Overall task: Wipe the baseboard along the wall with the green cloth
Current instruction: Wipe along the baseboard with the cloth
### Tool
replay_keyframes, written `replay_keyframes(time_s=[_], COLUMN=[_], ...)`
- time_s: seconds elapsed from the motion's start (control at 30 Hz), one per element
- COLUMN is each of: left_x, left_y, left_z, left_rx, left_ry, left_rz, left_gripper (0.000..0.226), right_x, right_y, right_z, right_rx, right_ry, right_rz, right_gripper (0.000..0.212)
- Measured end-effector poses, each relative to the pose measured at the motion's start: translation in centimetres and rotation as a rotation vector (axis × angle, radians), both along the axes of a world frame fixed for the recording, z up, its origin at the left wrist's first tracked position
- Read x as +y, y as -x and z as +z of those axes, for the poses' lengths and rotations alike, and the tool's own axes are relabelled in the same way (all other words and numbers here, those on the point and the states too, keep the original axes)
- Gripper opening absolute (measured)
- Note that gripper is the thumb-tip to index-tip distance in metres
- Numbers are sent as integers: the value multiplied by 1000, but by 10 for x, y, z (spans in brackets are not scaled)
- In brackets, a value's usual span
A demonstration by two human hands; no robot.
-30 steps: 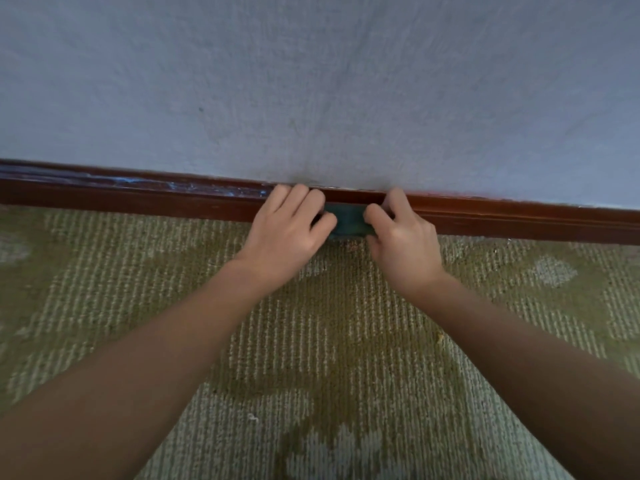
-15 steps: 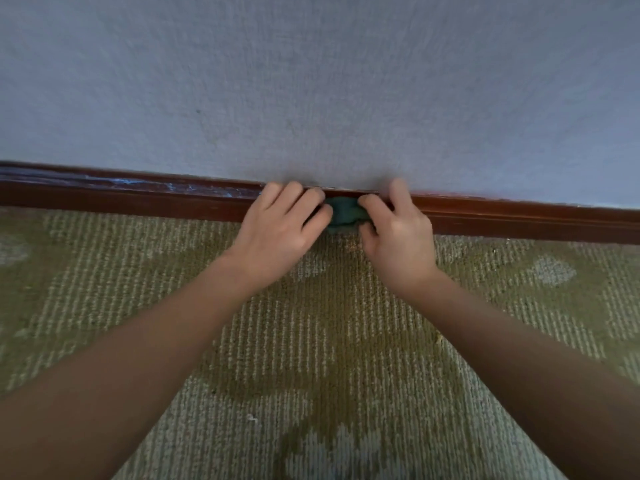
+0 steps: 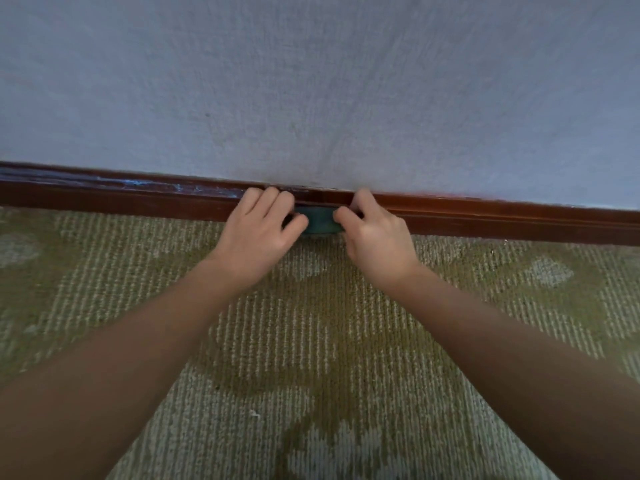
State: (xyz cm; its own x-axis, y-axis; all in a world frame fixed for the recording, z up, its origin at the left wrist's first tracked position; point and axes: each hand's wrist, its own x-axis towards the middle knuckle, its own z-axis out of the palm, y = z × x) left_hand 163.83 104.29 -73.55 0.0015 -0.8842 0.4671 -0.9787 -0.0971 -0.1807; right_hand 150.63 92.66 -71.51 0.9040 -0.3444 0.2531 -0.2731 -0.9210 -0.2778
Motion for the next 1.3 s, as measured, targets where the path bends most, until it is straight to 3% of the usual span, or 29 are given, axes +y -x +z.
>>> replay_keyframes(time_s=[0.17, 0.4, 0.6, 1.3], left_x=[4, 0, 6, 3], left_y=[8, 7, -4, -2], left_z=[-1, 9, 10, 5], left_rx=[229, 298, 235, 178], left_ry=[121, 222, 155, 131], left_rz=[141, 162, 124, 110], left_gripper=[17, 17, 17, 15], right_x=[-1, -1, 11, 5], right_y=[0, -6, -17, -14], right_z=[2, -1, -3, 4], right_rx=[-150, -161, -224, -152], right_ry=[-58, -77, -105, -82], right_rz=[-55, -69, -138, -76], right_gripper=[27, 27, 25, 22])
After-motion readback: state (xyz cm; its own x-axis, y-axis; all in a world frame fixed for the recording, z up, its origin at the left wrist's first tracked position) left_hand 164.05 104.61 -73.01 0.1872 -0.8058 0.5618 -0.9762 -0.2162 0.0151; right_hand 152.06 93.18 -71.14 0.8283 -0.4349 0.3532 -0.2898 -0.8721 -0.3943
